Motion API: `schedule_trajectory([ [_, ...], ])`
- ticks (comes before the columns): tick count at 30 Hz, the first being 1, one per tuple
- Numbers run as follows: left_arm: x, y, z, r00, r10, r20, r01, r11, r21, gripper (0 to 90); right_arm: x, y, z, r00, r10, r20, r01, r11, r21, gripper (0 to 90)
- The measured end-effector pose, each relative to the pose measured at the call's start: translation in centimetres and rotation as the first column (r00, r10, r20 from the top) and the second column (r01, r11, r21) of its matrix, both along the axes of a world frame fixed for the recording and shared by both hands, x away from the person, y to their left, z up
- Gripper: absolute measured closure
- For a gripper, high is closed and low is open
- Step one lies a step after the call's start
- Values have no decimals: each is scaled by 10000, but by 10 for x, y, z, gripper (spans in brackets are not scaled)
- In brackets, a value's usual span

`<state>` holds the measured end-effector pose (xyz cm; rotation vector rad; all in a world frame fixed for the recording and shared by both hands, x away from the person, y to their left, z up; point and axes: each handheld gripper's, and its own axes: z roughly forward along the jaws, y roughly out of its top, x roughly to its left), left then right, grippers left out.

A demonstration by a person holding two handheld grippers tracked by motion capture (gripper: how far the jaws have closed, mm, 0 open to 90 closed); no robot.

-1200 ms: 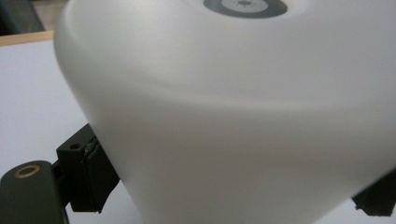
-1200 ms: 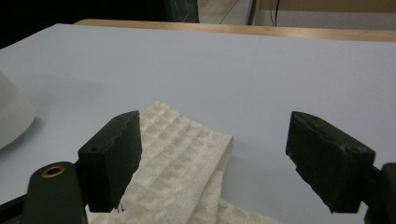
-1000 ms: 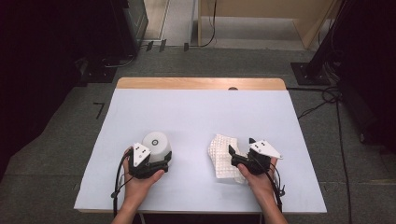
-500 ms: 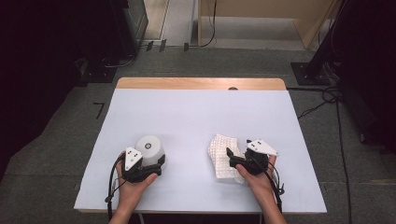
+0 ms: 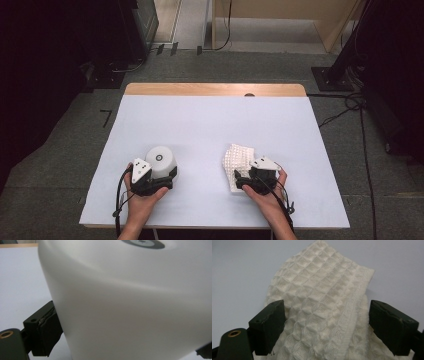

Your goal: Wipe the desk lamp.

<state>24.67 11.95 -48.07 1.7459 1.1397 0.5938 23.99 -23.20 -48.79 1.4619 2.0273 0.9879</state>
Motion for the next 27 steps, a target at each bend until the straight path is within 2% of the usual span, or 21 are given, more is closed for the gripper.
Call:
schedule_trajectory([
  [2, 0, 1, 0, 10000, 42, 29, -42, 9999, -114, 25, 1, 0, -2, 9999, 136, -48, -136, 9999, 100, 173],
  [4, 0, 2, 0, 10000, 7, 2, -7, 9998, -211, 25, 4, 0, -4, 9991, -23, -413, 29, 9999, 130, 174],
  [8, 1, 3, 0, 10000, -74, 6, 74, 9997, -231, 36, 4, 0, -4, 9985, 154, -522, -143, 9997, 199, 186],
  [12, 1, 2, 0, 10000, -30, -16, 30, 9998, -212, 36, 5, 5, -6, 9970, 412, -651, -421, 9990, -127, 225],
  [15, 1, 2, 0, 10000, -49, -70, 47, 9998, -186, 36, 5, 10, -7, 9963, 588, -625, -628, 9960, -630, 256],
  [19, 2, 0, 0, 9998, -34, -192, 31, 9999, -132, 41, 5, 8, -8, 9968, 578, -544, -607, 9968, -521, 337],
  [20, 2, -1, 0, 9998, 26, -211, -30, 9999, -146, 44, 5, 8, -8, 9975, 565, -432, -587, 9970, -512, 371],
  [21, 2, -1, 0, 9998, 39, -185, -42, 9999, -127, 52, 4, 9, -8, 9978, 606, -257, -619, 9966, -538, 522],
  [22, 2, -1, 0, 9999, 38, -151, -39, 10000, -81, 52, 4, 9, -8, 9978, 606, -257, -619, 9966, -538, 522],
  [23, 2, -1, 0, 9999, 45, -137, -46, 10000, -64, 53, 4, 9, -8, 9971, 741, -190, -750, 9955, -579, 583],
  [24, 2, -1, 0, 9999, 48, -128, -49, 10000, -75, 57, 5, 10, -8, 9960, 889, -61, -891, 9941, -614, 704],
  [26, 3, -1, 1, 9999, 34, -119, -36, 9999, -127, 61, 5, 9, -8, 9961, 883, -19, -882, 9941, -631, 731],
  [27, 3, -1, 1, 9999, 47, -135, -49, 9999, -127, 62, 5, 9, -8, 9968, 799, -43, -800, 9956, -494, 750],
])
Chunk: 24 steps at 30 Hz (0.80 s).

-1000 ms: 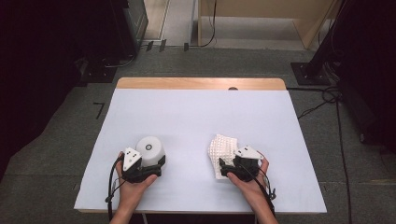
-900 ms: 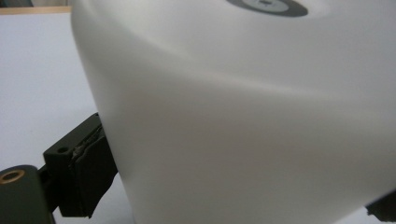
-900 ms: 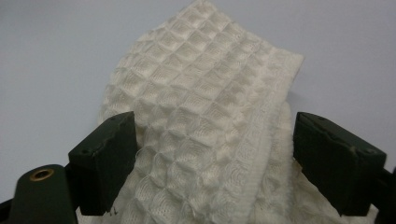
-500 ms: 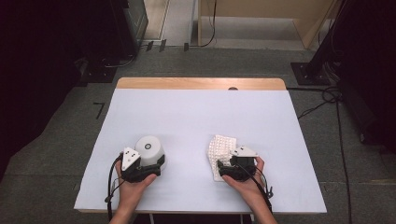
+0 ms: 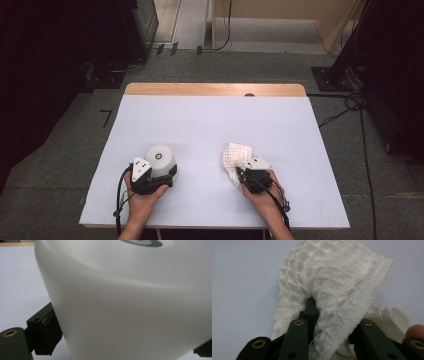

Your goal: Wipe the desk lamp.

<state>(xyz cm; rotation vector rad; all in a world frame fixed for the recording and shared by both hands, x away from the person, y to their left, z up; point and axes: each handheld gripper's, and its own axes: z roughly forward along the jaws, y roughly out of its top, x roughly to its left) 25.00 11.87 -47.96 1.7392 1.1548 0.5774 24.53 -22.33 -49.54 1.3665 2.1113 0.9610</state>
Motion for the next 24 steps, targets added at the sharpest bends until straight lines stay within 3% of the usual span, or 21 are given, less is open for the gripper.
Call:
schedule_trajectory([
  [2, 1, -1, 1, 10000, 0, 7, 0, 10000, 53, 65, 1, -4, 1, 10000, 1, 6, -1, 9988, 491, 765],
  [3, 1, -2, 1, 9999, -90, 66, 89, 9997, 242, 67, 0, -8, 7, 9994, 67, 346, -108, 9927, 1202, 767],
  [5, 2, -3, 2, 9997, -217, 57, 216, 9994, 257, 68, -1, -8, 11, 9983, 147, 559, -225, 9896, 1418, 767],
  [6, 2, -4, 2, 9993, -368, 49, 367, 9992, 182, 72, -5, -5, 27, 9919, 384, 1213, -610, 9802, 1884, 767],
  [7, 2, -5, 2, 9988, -483, 37, 483, 9988, 130, 72, -5, -5, 27, 9919, 384, 1213, -610, 9802, 1884, 767],
  [8, 2, -9, 3, 9973, -729, 68, 728, 9972, 164, 74, -10, 2, 44, 9800, 855, 1795, -1239, 9686, 2154, 766],
  [10, 1, -14, 4, 9963, -855, 57, 854, 9962, 143, 74, -12, 5, 50, 9755, 1005, 1955, -1425, 9663, 2144, 766],
  [12, 0, -20, 6, 9936, -1127, 44, 1126, 9935, 182, 75, -16, 16, 66, 9607, 1518, 2325, -2041, 9538, 2206, 763],
  [14, -3, -27, 8, 9900, -1409, 91, 1405, 9895, 352, 75, -20, 32, 84, 9451, 1777, 2744, -2392, 9480, 2100, 760],
  [16, -5, -34, 9, 9850, -1727, 74, 1721, 9839, 484, 75, -20, 35, 87, 9420, 1842, 2804, -2487, 9444, 2151, 759],
  [18, -8, -42, 10, 9785, -2064, 24, 2058, 9762, 691, 76, -17, 50, 100, 9365, 2277, 2667, -2919, 9276, 2331, 753],
  [19, -9, -45, 10, 9765, -2156, 24, 2148, 9735, 787, 76, -17, 50, 100, 9365, 2277, 2667, -2919, 9276, 2331, 753],
  [21, -12, -53, 9, 9691, -2467, 18, 2449, 9630, 1123, 77, -16, 59, 103, 9335, 2627, 2441, -3210, 9156, 2422, 750],
  [22, -14, -57, 9, 9647, -2635, 1, 2613, 9568, 1275, 77, -16, 63, 103, 9310, 2793, 2352, -3329, 9139, 2322, 749],
  [24, -16, -61, 9, 9612, -2759, 13, 2733, 9526, 1340, 77, -17, 73, 101, 9353, 2941, 1967, -3333, 9189, 2109, 748],
])
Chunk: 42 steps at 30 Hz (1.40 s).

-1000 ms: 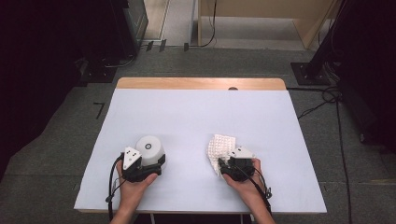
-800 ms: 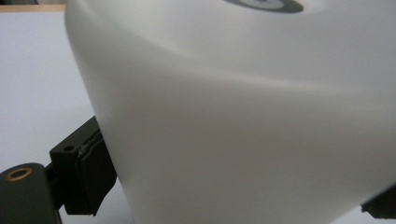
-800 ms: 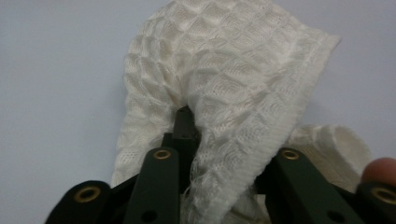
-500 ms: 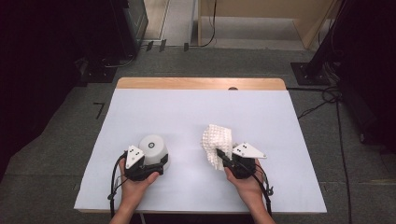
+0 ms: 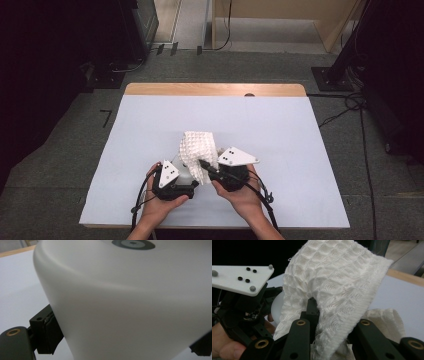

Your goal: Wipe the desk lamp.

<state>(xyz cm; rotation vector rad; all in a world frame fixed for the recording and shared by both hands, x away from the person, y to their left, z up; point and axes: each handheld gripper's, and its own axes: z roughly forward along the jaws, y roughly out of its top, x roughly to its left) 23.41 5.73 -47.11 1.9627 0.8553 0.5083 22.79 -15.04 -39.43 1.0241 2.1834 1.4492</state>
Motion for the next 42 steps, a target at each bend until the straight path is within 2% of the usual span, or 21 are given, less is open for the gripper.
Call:
schedule_trajectory([
  [3, 0, -1, 0, 9999, -86, -80, 85, 9999, -73, 78, 0, 7, -5, 10000, 23, -13, -24, 9979, -644, 747],
  [10, -2, -5, 1, 9999, -87, 139, 86, 9999, 53, 78, 2, 2, -5, 9997, -46, -248, 30, 9980, -628, 749],
  [12, -2, -6, 1, 9999, -101, 121, 101, 9999, -17, 77, 3, -1, -5, 9995, -209, -221, 193, 9973, -711, 751],
  [14, -1, -5, 2, 9997, -250, -22, 249, 9991, -329, 78, 6, -5, -6, 9981, -541, -305, 511, 9946, -907, 754],
  [15, -1, -5, 3, 9996, -271, -23, 270, 9986, -457, 79, 9, -11, -10, 9962, -714, -504, 676, 9949, -743, 756],
  [16, -2, -5, 3, 9996, -289, 11, 289, 9987, -428, 79, 9, -11, -10, 9962, -714, -504, 676, 9949, -743, 756],
  [17, -2, -7, 4, 9994, -327, 63, 329, 9991, -285, 80, 10, -16, -12, 9956, -671, -649, 637, 9966, -529, 755],
  [19, -2, -8, 5, 9993, -379, 55, 380, 9991, -207, 81, 11, -17, -12, 9956, -646, -677, 611, 9967, -537, 755],
  [21, -1, -9, 5, 9992, -390, -52, 389, 9990, -228, 81, 11, -19, -11, 9955, -601, -737, 565, 9972, -496, 754],
  [23, 0, -11, 6, 9994, -337, -108, 335, 9992, -206, 82, 11, -22, -8, 9953, -488, -839, 474, 9987, -179, 752],
  [26, 0, -16, 7, 9994, -330, -48, 331, 9994, 89, 82, 7, -17, -2, 9959, -235, -874, 238, 9997, 28, 751],
  [30, -1, -17, 8, 9996, -290, 23, 289, 9995, 145, 82, 2, -7, 0, 9976, -306, -626, 278, 9986, -440, 753],
  [33, -3, -17, 9, 9995, -297, 135, 295, 9994, 153, 82, 4, -8, -1, 9969, -334, -717, 308, 9989, -364, 755],
  [37, -3, -15, 10, 9987, -478, 179, 480, 9988, -99, 82, 7, -12, -3, 9948, -585, -828, 564, 9980, -271, 758],
  [40, -3, -15, 10, 9981, -525, 309, 523, 9986, 55, 81, 10, -16, -7, 9931, -660, -968, 657, 9978, -61, 759],
  [42, -2, -16, 8, 9980, -572, 278, 571, 9984, 41, 82, 10, -16, -8, 9927, -670, -1001, 656, 9977, -171, 759],
])
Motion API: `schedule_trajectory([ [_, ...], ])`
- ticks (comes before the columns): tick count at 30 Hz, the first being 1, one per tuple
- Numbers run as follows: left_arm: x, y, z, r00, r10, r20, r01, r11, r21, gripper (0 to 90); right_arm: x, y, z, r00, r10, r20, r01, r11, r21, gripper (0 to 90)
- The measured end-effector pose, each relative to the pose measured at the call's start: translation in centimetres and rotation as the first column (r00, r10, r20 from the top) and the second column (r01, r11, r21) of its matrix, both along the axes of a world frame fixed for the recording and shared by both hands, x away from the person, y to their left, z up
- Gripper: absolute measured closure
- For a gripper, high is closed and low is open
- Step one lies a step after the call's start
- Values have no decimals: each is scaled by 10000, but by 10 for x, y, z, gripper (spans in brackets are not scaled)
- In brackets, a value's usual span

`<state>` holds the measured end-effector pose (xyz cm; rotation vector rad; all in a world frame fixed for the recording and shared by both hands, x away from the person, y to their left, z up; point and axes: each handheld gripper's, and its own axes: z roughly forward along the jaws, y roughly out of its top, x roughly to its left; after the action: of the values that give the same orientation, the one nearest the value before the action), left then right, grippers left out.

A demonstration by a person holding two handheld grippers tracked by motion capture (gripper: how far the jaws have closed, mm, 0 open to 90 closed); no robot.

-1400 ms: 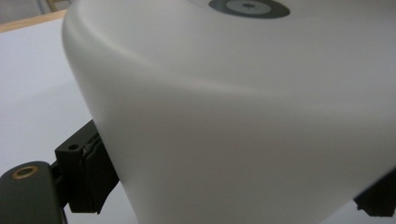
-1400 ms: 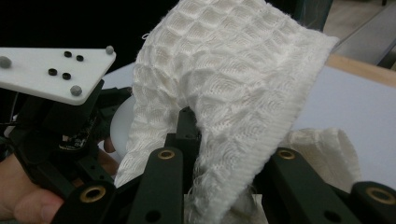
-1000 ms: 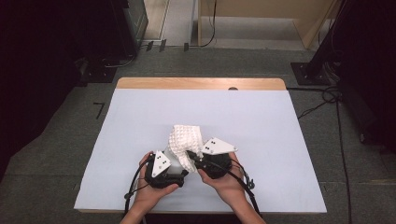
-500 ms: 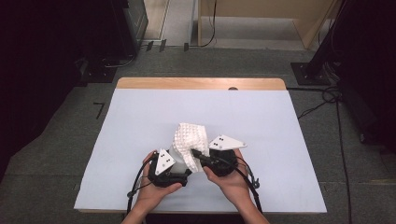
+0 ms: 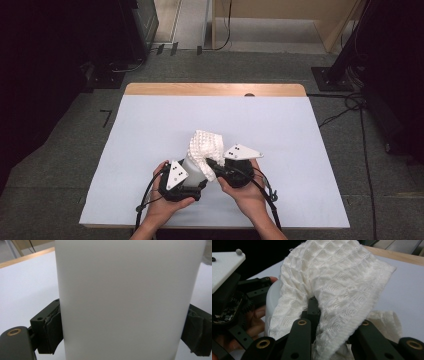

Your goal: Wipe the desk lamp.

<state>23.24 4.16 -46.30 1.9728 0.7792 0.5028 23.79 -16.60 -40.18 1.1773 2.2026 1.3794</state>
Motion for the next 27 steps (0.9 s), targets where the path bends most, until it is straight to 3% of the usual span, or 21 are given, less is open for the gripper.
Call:
schedule_trajectory([
  [4, 2, -2, 1, 10000, -32, -44, 32, 10000, 89, 82, 5, -3, 0, 9999, 20, -157, -18, 9999, 102, 759],
  [8, -1, -7, 0, 9998, -38, 219, 30, 9993, 376, 84, 3, 2, 6, 9983, 569, -147, -561, 9972, 487, 758],
  [12, -2, -7, 1, 9995, -101, 296, 86, 9986, 516, 84, 11, 9, 2, 9992, 314, 249, -307, 9992, -267, 758],
  [15, 0, -5, 1, 9999, -71, 151, 65, 9992, 388, 84, 20, -3, -6, 9998, 97, -195, -93, 9998, 192, 758],
  [16, 0, -5, 1, 9999, -77, 123, 73, 9993, 354, 84, 19, -6, -6, 9996, 121, -262, -117, 9998, 152, 758],
  [18, 1, -3, 1, 10000, -70, 19, 69, 9997, 229, 84, 14, -11, -3, 9983, 482, -340, -471, 9984, 309, 758],
  [24, -3, -7, 0, 9996, -11, 271, 0, 9993, 378, 84, 3, -3, 4, 9945, 1046, 11, -1045, 9930, 556, 756],
  [27, -3, -6, 0, 9995, -64, 319, 49, 9990, 452, 84, 10, -6, -2, 9969, 775, -120, -766, 9953, 587, 755],
])
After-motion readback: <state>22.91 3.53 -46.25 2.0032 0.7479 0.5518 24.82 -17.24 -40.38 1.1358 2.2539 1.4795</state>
